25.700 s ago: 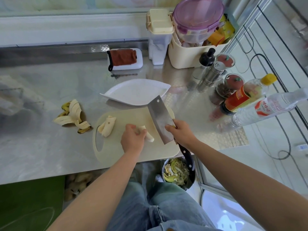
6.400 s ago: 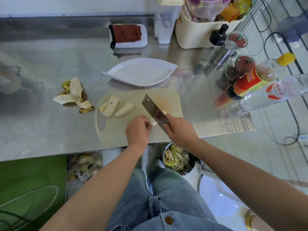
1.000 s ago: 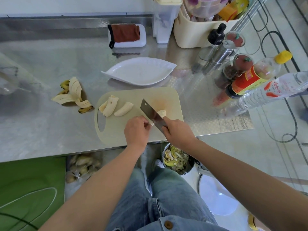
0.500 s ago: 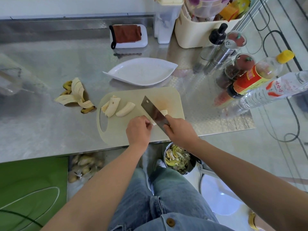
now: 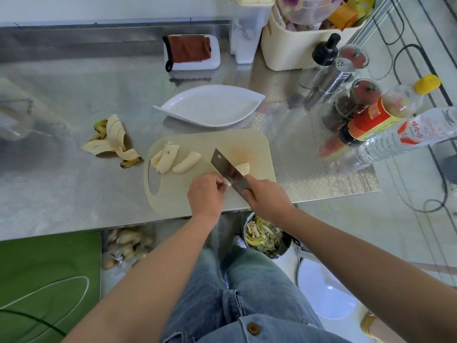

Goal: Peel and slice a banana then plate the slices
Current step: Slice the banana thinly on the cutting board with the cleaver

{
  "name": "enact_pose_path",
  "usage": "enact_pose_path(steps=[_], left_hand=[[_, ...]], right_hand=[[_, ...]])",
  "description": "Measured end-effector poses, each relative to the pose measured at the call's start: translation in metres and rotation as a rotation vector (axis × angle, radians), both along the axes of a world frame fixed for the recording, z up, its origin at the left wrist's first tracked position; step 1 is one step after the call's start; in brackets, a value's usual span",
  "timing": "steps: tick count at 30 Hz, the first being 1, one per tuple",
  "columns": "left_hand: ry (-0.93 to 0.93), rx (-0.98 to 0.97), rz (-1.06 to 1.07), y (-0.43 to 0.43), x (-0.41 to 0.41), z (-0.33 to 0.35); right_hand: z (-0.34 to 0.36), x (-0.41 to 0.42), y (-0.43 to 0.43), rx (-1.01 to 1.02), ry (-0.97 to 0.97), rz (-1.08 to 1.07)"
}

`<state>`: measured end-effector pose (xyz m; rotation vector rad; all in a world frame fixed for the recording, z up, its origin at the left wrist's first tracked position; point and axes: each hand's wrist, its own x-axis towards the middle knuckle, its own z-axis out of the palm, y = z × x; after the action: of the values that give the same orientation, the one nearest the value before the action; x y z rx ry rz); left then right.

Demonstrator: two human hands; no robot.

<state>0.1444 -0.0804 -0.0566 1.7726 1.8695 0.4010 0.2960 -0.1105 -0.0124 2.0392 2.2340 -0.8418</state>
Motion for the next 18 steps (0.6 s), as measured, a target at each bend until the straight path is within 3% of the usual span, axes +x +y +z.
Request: enact_pose_path(steps=[6,18], left_hand=[[-0.005,0.004,-0.01,-0.0001,-0.0001,0.0024],[-0.017,-0.002,0.0,-0.0004,0.0004,0.0043]], right_hand=[[0.0033,-0.0013,0.0038,0.089,0.093,-0.044],[0.0018,0.0024,0.0044,0.081,0.083,-0.013]])
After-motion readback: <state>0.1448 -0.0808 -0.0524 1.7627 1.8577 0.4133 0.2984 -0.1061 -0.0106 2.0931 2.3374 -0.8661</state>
